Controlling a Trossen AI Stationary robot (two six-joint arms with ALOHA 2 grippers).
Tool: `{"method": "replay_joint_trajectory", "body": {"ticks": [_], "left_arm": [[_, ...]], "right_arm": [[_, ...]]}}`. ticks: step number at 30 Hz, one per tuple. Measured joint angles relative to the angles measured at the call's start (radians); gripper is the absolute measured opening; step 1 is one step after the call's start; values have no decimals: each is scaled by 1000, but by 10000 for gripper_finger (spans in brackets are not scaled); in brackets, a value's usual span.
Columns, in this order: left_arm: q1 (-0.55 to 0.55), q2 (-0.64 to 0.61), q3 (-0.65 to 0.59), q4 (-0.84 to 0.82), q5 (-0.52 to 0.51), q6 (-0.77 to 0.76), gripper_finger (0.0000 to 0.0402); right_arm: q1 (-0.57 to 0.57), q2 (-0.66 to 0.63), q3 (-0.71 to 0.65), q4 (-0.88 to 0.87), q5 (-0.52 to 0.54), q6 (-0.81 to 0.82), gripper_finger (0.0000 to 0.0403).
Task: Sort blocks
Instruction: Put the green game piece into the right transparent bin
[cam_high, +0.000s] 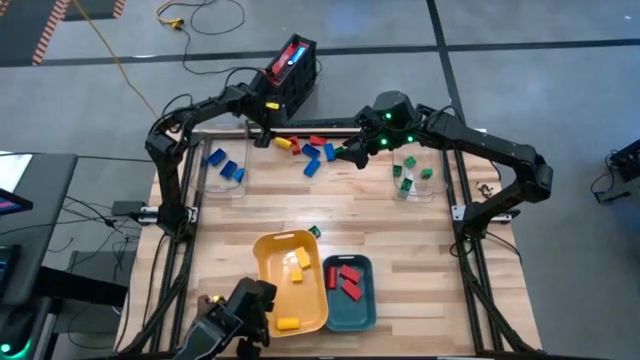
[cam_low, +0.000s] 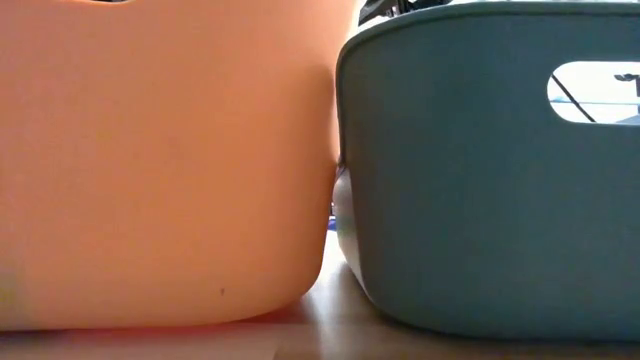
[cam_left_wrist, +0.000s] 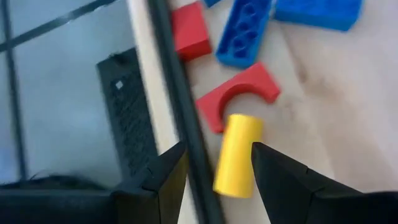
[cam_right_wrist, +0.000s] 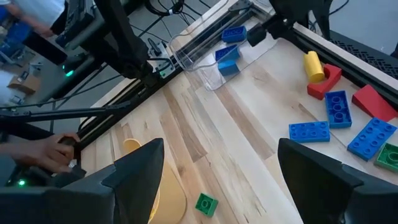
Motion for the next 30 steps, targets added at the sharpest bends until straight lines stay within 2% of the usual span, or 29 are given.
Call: {"method": "replay_joint_trajectory", "body": {"ticks": [4,8,12,15,19,22,24,27,30], "left_arm": [[-23,0,0,-3,-62,-62,173],[-49,-15,12,-52,-69,-247,173],[-59,-99,40,-123,-55,-384,173],[-55,-185,32,-133,-11,-477,173],[-59,-285,8,-129,42,-548,173],[-78,-332,-45,-131,45,-566,173],[-85,-366,-96,-136,62,-598,173],[-89,-433,-194,-120,96,-647,173],[-89,-521,-319,-74,95,-695,173]], "right_arm": [[0,0,0,0,2,-1,331],[-27,0,0,-1,5,2,330],[-85,21,1,-13,3,1,325],[-129,76,7,-7,3,-61,321],[-169,214,109,-52,-22,-213,318],[-201,316,183,-133,-24,-401,318],[-222,366,187,-167,-13,-500,318],[-246,424,148,-136,7,-544,318],[-251,463,90,-66,40,-515,317]]}}
